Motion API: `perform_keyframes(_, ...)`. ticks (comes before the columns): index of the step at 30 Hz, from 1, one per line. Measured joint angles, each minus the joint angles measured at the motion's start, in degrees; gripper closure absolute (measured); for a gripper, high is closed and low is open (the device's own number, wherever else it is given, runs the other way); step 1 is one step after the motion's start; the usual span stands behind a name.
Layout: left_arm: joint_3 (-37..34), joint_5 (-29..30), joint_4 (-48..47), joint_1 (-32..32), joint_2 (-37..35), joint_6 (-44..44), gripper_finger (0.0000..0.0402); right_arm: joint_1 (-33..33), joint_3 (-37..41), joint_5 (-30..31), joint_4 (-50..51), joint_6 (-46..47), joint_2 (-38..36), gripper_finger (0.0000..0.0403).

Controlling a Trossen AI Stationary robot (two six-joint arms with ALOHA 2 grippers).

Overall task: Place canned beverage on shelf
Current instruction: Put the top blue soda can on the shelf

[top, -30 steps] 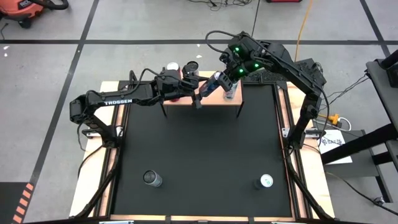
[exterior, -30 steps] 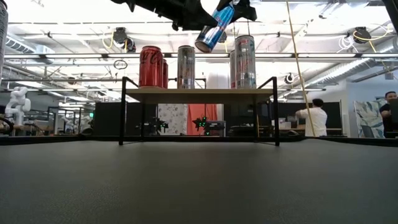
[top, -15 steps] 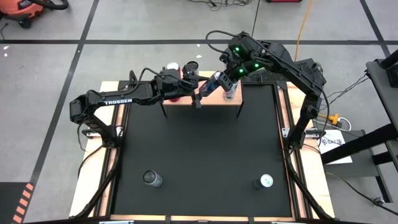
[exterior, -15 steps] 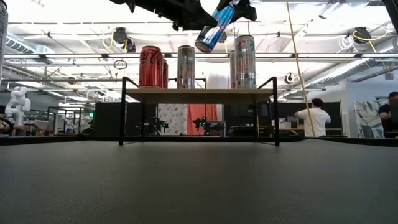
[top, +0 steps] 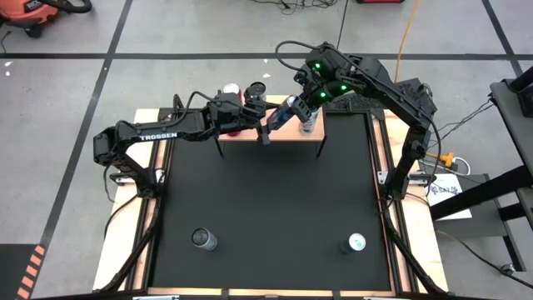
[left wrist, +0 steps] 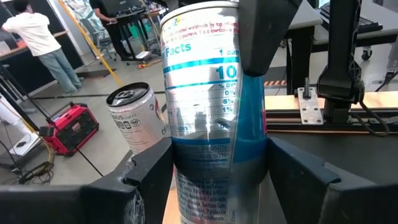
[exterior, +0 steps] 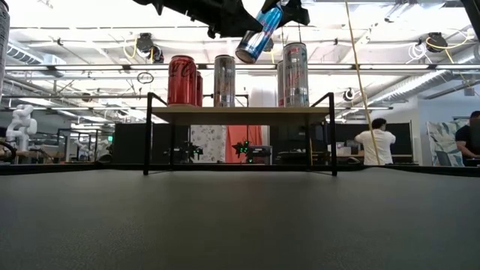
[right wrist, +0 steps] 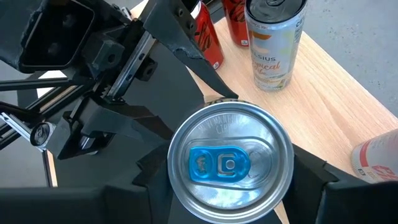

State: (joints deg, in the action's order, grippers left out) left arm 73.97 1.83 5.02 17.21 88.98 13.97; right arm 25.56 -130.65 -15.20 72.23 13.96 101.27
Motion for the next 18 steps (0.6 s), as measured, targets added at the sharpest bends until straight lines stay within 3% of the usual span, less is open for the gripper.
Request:
perform_keyframes(6,0.0,0.26,-0.19,0.21,0.01,-2.58,0.0154,-0.01,0.0,-0.07,-0.03,-0.02,0.0,0.0205)
perform_keyframes(14,0.0,-0.07,0.32,1.0,0.16,-2.73,0.0058,-0.13,0.04,-3.66,-3.62,0.18,0.15,0.0205)
perform_keyframes(18,0.0,0.74,1.15,1.11,0.16,0.43,0.0036,-0.09,0.04,-3.07,-3.26,0.55,0.15,0.0205)
